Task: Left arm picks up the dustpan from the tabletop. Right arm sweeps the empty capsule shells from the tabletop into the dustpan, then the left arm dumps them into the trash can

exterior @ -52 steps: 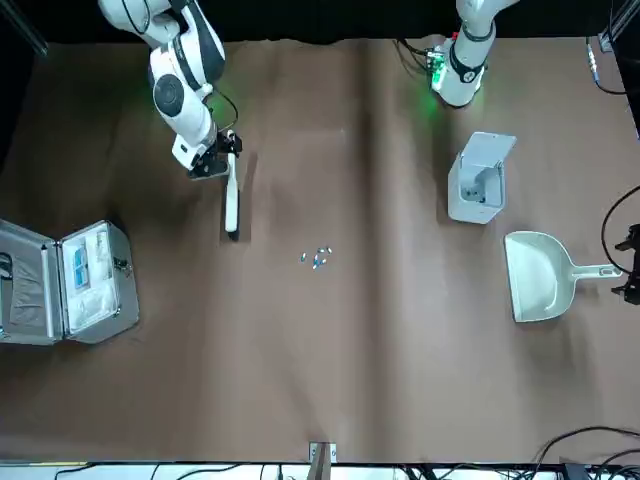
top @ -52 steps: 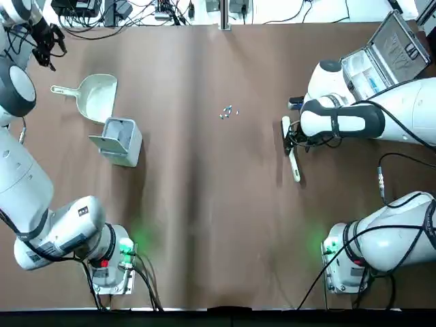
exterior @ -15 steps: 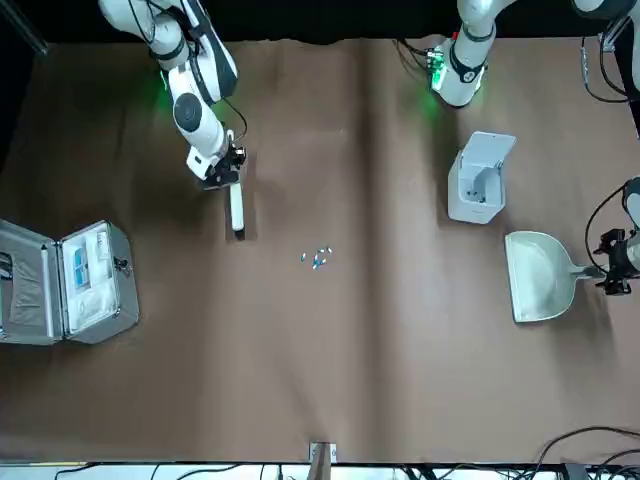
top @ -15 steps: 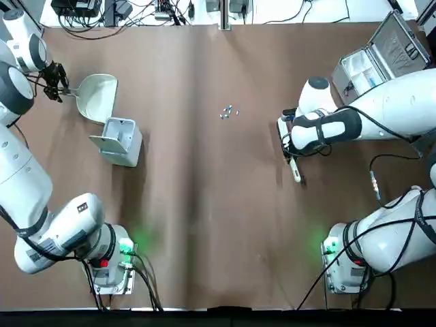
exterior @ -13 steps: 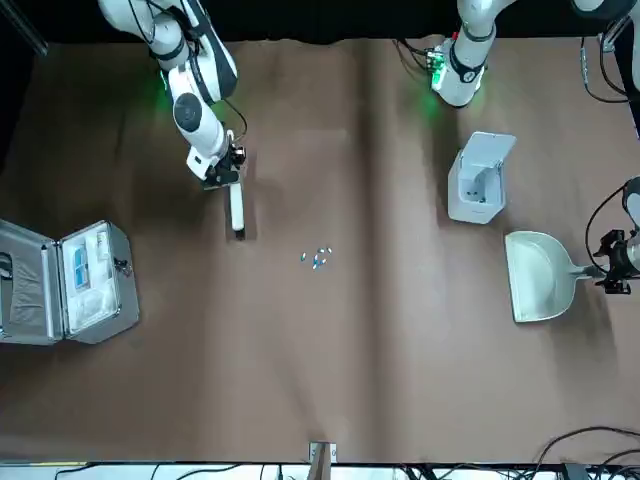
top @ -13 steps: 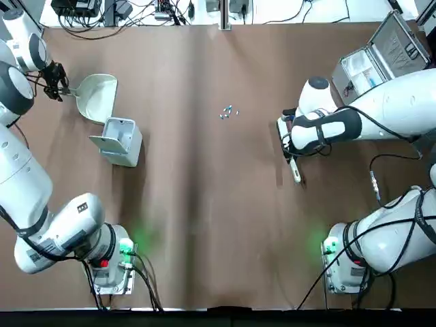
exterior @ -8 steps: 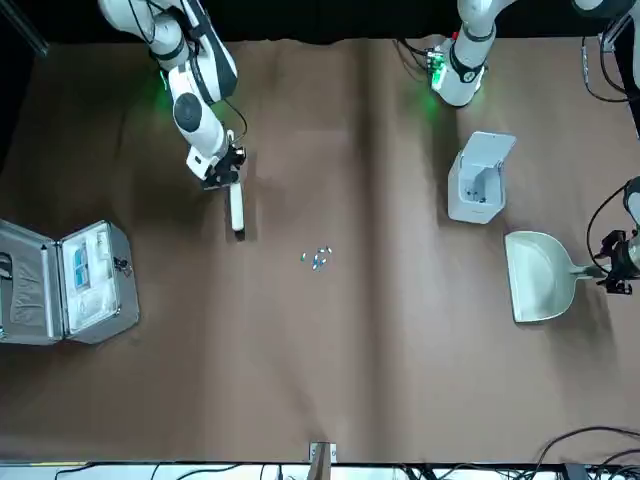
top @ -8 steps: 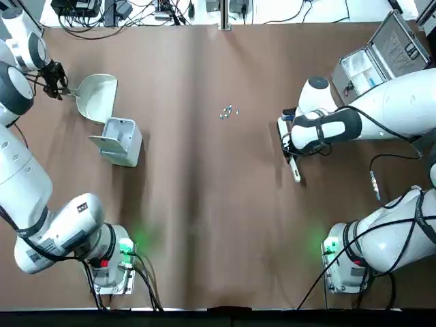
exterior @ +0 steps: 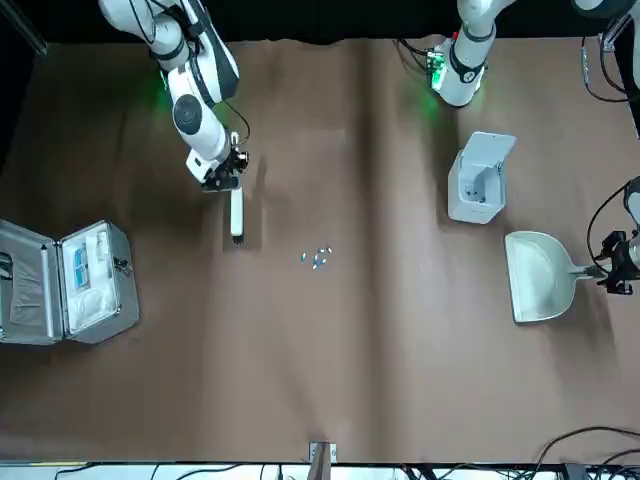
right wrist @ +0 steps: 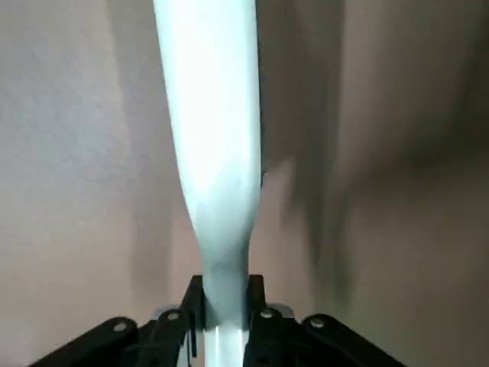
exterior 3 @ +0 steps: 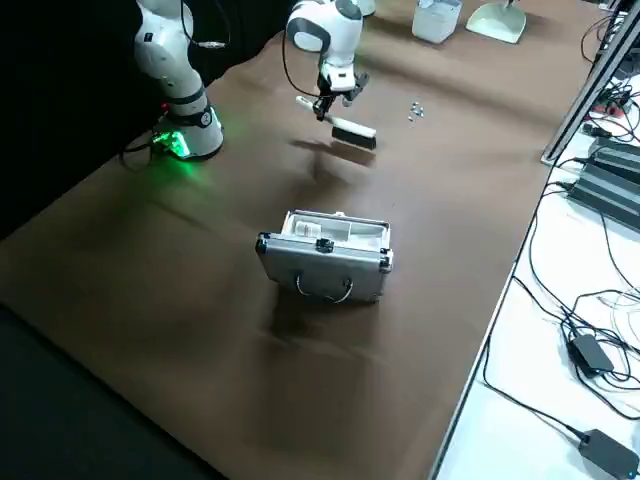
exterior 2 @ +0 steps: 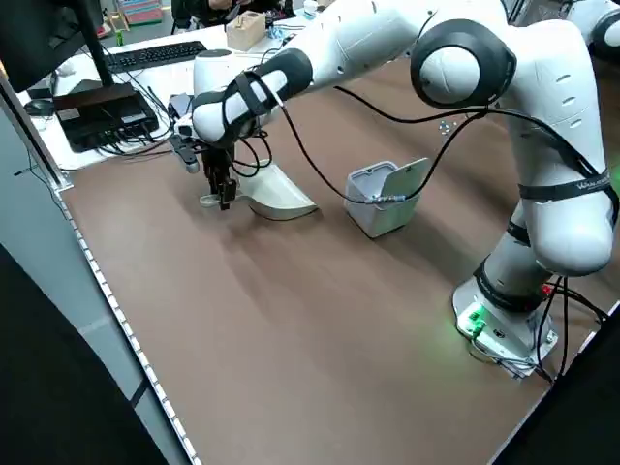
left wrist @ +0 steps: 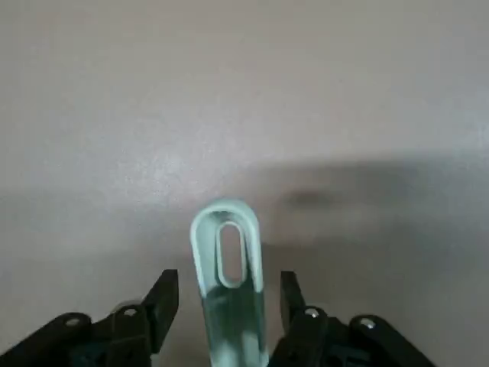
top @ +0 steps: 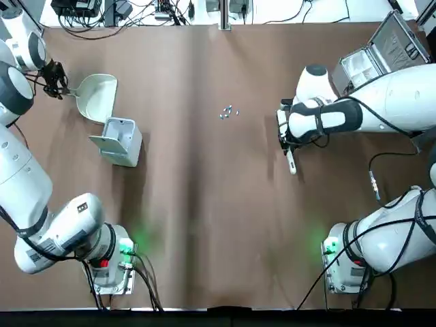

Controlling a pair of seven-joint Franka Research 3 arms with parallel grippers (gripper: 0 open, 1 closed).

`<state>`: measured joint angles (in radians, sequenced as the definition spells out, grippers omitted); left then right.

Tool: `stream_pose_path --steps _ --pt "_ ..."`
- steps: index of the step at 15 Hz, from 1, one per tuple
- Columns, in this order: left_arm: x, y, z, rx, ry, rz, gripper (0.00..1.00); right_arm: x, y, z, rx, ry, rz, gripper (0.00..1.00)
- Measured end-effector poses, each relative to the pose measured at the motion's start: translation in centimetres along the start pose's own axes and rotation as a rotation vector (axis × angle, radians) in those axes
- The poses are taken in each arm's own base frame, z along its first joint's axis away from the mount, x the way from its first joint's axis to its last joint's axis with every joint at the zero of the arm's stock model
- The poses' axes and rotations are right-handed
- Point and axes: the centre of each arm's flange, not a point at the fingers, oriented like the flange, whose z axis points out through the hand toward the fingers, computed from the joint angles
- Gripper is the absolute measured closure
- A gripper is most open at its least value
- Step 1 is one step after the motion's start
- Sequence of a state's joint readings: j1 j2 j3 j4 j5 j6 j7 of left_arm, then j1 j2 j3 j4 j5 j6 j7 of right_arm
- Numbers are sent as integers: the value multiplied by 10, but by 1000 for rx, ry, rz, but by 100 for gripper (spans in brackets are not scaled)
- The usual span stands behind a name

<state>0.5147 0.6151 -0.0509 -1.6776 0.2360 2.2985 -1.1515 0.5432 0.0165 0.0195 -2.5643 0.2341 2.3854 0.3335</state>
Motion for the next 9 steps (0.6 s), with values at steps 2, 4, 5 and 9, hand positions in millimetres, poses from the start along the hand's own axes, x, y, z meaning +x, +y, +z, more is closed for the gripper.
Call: stream_pose_path --steps 2,4,5,9 --pt "0 0 0 0 0 0 38 6 -4 -11 7 1 18 74" --pt "-1 0 1 2 -1 1 38 11 -6 -18 13 5 42 74" --pt "-1 -1 2 3 -2 1 38 13 -7 -21 15 4 49 74" --pt "-1 -1 3 5 -4 2 40 22 -8 -34 30 23 68 74"
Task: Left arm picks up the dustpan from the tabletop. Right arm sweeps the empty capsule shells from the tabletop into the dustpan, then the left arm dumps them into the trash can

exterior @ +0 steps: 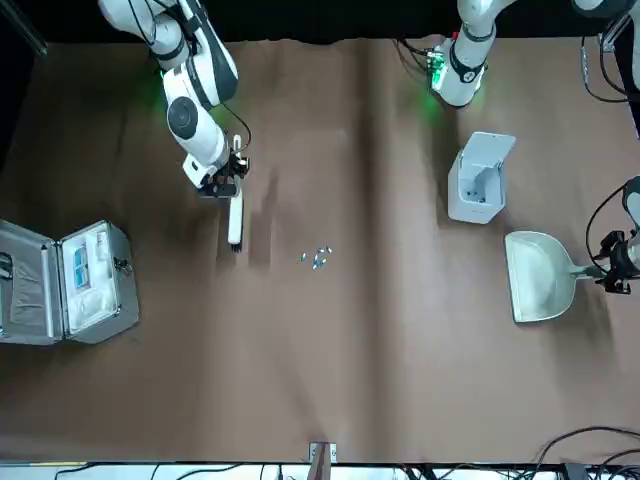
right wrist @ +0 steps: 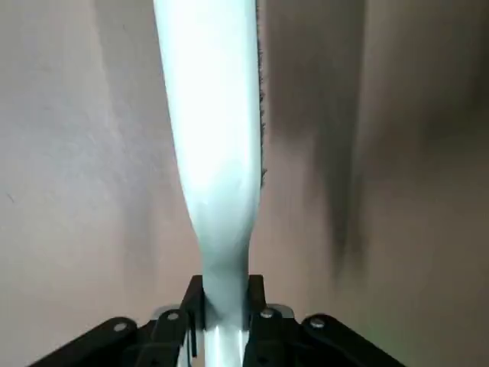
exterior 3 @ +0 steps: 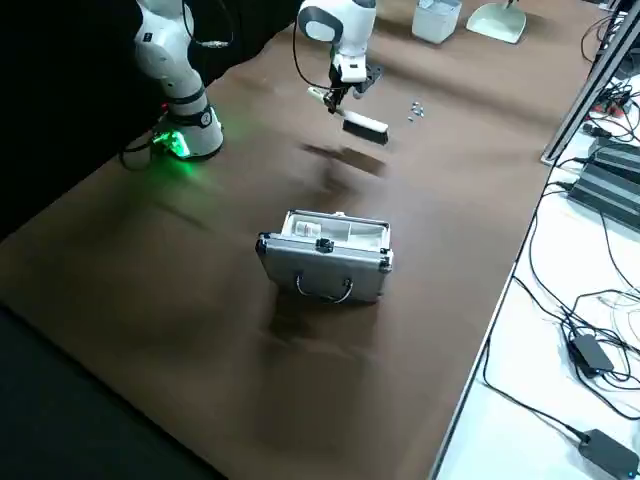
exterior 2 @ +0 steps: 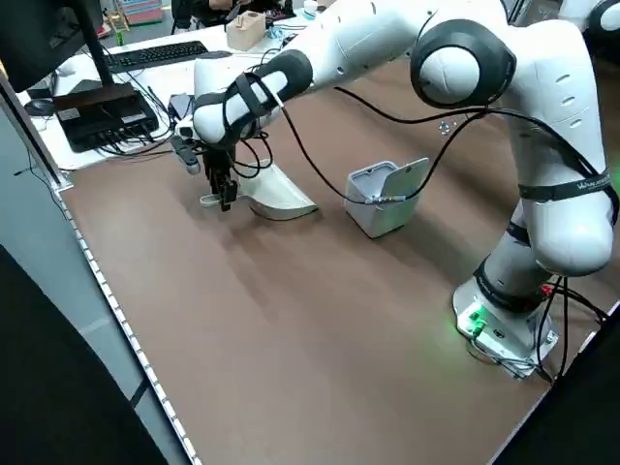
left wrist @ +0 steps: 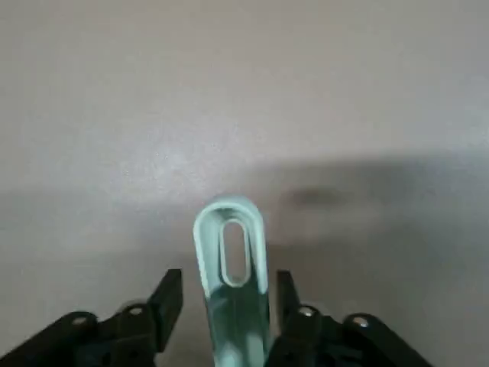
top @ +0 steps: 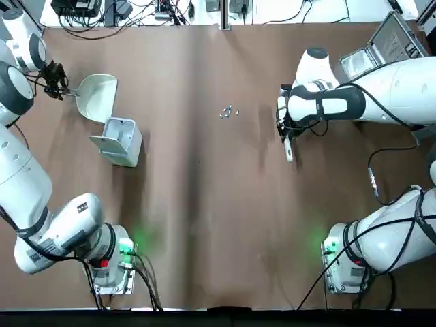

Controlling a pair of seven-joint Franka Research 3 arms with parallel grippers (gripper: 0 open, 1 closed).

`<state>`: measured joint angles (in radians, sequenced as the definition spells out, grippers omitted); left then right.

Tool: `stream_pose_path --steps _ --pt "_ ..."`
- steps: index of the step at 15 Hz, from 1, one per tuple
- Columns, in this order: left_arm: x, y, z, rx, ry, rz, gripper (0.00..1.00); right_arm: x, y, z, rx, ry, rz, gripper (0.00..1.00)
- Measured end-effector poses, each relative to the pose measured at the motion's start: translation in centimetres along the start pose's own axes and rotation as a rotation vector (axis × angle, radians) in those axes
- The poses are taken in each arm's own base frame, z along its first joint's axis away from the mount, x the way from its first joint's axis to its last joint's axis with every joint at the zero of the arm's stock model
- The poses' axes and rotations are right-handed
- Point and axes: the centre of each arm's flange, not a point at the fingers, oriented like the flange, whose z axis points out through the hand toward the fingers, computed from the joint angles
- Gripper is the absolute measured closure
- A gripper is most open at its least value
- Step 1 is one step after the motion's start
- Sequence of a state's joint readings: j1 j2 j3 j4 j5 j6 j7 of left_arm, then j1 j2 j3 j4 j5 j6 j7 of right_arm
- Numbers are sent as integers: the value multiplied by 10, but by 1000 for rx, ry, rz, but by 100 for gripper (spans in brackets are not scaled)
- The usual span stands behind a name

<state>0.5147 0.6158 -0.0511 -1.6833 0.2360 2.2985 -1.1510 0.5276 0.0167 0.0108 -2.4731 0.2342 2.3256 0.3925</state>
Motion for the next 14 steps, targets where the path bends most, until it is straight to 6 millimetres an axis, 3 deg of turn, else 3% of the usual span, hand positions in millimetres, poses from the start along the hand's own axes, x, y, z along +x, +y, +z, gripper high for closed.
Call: stream_pose_path --steps 2,5,7,12,14 --pt "0 0 0 0 0 0 51 8 0 -9 13 18 23 74" --pt "0 0 0 0 0 0 56 23 2 -25 35 43 81 74" --pt "0 0 0 0 1 5 67 41 3 -35 36 20 140 74" --pt "-1 2 -3 -5 3 2 67 80 12 -65 45 -21 196 74" --pt "-3 6 -15 -25 9 1 67 92 19 -73 57 -8 218 74"
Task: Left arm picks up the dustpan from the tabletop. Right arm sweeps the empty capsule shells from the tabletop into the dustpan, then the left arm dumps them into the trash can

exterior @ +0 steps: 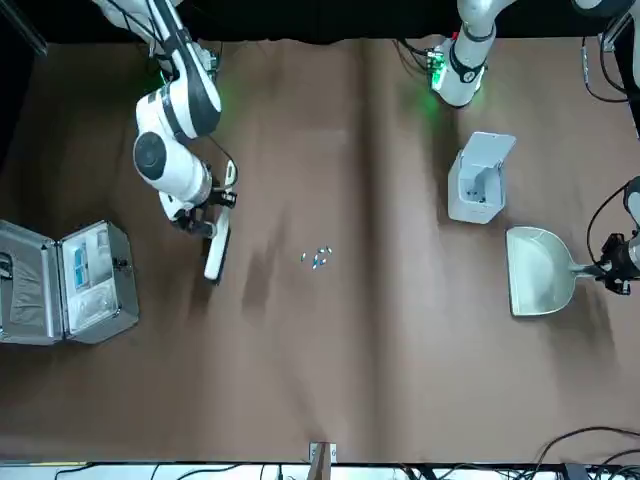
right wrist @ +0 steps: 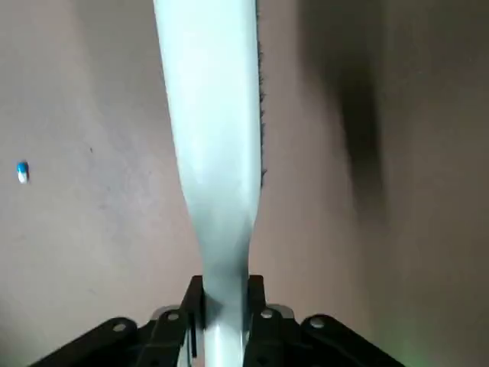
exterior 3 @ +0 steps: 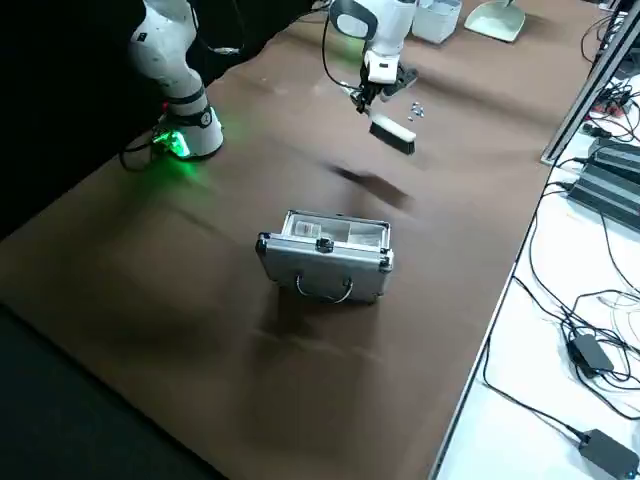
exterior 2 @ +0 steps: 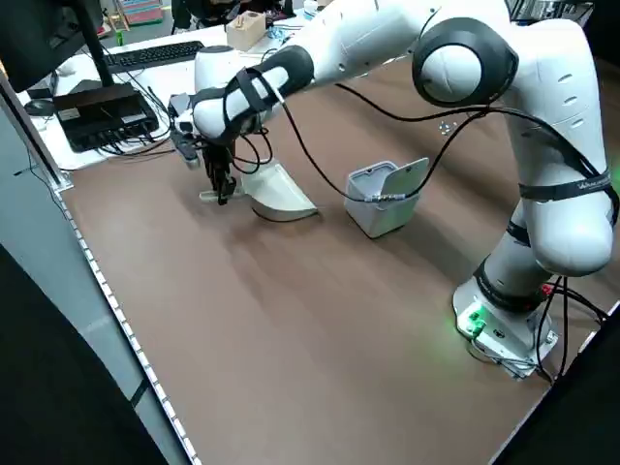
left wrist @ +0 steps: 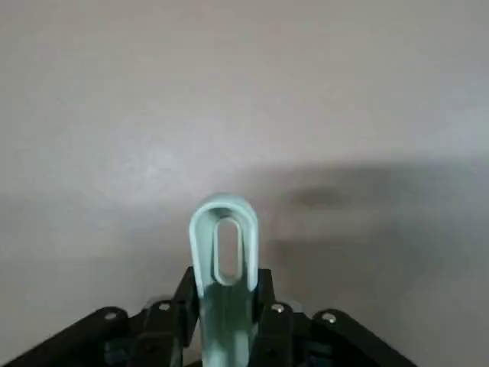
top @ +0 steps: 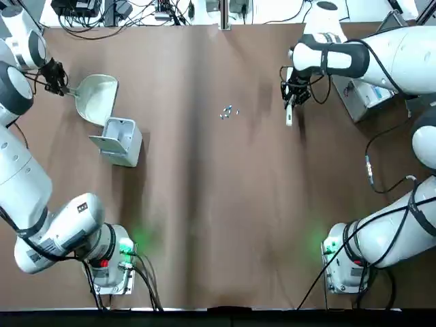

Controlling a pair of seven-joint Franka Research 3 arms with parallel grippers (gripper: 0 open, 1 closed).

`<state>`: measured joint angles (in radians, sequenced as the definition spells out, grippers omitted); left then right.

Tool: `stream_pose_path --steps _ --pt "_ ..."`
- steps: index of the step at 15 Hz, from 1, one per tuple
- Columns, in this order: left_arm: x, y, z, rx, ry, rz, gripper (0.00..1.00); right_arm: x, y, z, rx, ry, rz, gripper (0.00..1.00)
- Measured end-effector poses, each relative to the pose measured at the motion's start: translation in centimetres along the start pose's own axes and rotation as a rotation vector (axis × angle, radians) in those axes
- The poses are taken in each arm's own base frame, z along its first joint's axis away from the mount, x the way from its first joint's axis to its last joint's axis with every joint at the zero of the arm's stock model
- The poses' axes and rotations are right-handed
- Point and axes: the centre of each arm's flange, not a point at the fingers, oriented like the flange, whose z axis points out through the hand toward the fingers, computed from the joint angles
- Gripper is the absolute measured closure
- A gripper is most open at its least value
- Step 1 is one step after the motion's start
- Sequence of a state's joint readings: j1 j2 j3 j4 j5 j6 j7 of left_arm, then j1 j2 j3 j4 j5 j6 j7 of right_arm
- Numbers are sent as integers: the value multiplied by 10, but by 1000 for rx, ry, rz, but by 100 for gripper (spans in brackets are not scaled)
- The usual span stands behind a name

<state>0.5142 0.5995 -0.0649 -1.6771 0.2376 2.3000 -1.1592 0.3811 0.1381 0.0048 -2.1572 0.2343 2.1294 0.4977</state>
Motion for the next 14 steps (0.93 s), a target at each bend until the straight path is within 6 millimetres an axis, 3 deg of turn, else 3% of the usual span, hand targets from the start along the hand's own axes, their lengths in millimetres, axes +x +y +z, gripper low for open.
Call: stream_pose_path --steps 3,8,11,14 --pt "-26 16 -36 -25 -12 25 67 12 10 -6 12 9 28 74" --pt "-100 43 -104 -46 -50 68 67 19 18 -11 20 15 47 74" --pt "-162 57 -126 -25 -71 91 67 19 18 -11 20 15 43 74" --pt "-242 68 -130 -1 -55 91 67 18 18 -10 17 9 18 74"
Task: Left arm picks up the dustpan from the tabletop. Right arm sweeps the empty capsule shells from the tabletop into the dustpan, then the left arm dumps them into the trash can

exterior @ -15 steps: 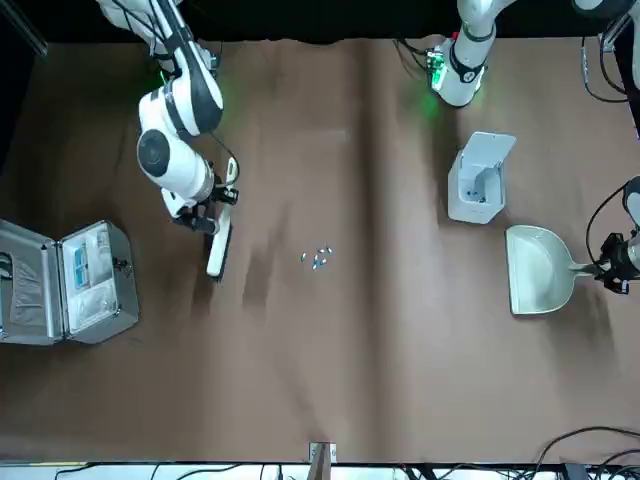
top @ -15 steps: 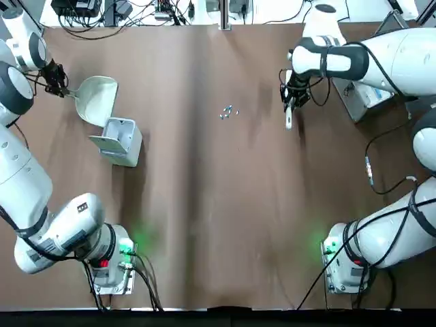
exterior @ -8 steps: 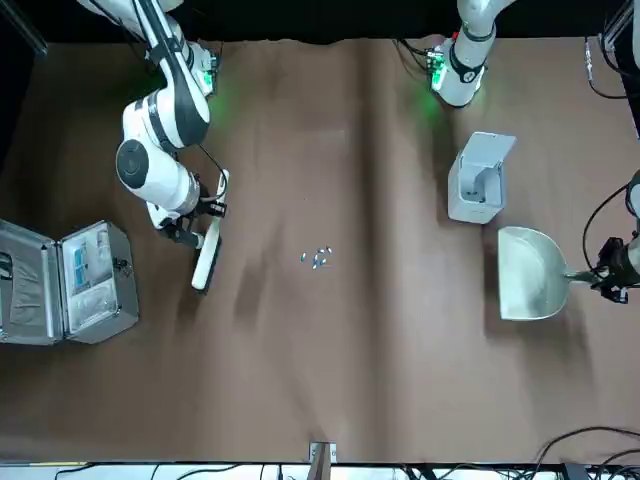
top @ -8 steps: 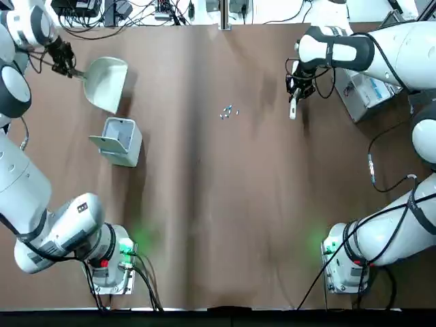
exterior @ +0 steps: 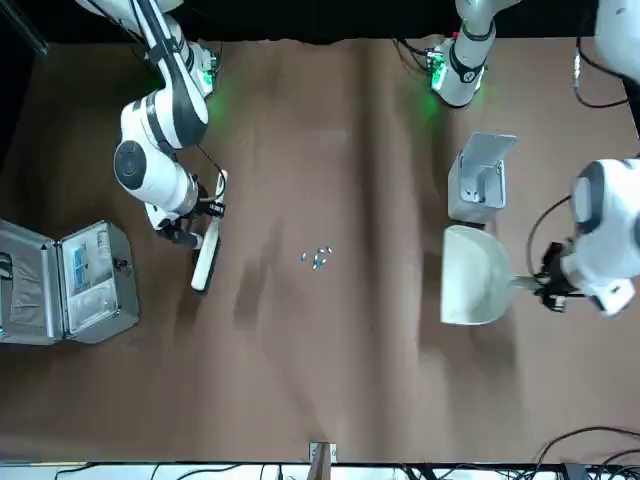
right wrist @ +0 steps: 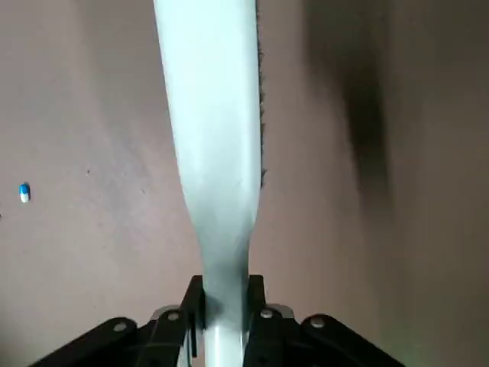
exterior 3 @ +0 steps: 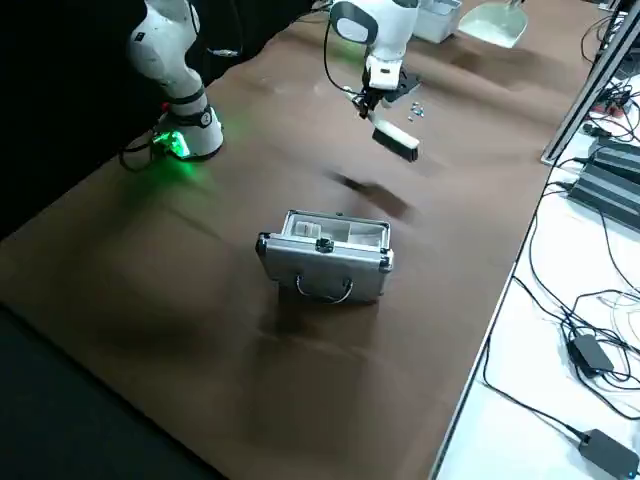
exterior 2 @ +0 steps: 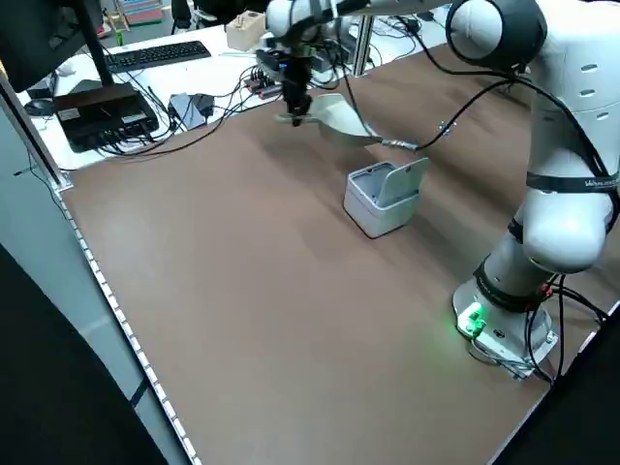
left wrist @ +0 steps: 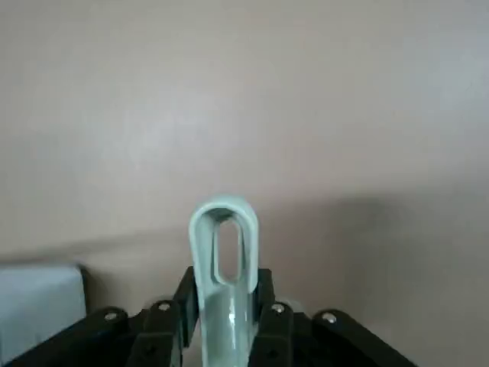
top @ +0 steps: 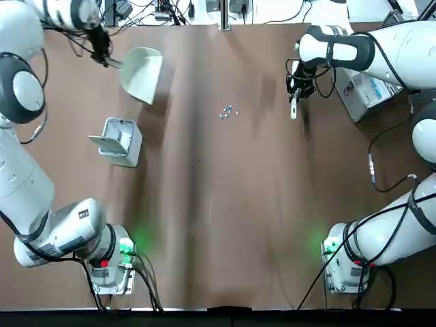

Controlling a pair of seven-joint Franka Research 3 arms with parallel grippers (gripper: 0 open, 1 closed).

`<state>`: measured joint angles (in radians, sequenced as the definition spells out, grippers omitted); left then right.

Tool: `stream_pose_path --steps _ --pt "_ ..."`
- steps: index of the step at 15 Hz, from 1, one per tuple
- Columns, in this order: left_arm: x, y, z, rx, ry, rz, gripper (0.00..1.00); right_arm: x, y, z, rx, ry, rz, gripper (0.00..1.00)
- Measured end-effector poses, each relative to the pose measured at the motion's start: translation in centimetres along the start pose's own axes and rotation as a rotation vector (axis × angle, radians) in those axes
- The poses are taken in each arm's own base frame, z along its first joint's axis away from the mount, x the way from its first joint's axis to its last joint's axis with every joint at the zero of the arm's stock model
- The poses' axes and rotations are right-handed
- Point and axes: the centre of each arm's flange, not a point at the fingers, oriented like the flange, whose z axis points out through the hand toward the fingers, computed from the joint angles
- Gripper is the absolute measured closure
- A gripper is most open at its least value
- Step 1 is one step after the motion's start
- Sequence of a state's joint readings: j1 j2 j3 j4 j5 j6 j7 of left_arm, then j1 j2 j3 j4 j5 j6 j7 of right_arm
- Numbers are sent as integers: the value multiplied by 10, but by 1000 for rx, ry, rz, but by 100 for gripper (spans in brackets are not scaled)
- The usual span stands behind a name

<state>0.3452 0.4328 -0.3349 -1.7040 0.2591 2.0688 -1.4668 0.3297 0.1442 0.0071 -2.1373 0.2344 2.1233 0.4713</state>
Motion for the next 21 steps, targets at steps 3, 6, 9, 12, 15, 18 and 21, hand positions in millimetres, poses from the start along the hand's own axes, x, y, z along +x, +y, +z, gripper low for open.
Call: stream_pose_path --steps 3,6,9,12,15,18,21 --pt "-75 8 9 21 42 -60 67 -5 -7 3 -6 -8 -51 74" --pt "-150 4 22 37 105 -104 67 -14 -40 24 -42 -58 -119 74" --pt "-195 -5 34 43 157 -107 67 0 -72 46 -68 -100 -146 74" --pt "-242 -16 44 39 198 -123 67 6 -109 68 -92 -126 -144 74" --pt "-291 -26 44 23 209 -137 67 -6 -127 76 -131 -179 -169 74" --pt "-322 -37 47 22 222 -145 67 -23 -146 77 -140 -178 -208 74" --pt "-334 -42 47 28 233 -141 67 -39 -163 83 -145 -169 -230 74"
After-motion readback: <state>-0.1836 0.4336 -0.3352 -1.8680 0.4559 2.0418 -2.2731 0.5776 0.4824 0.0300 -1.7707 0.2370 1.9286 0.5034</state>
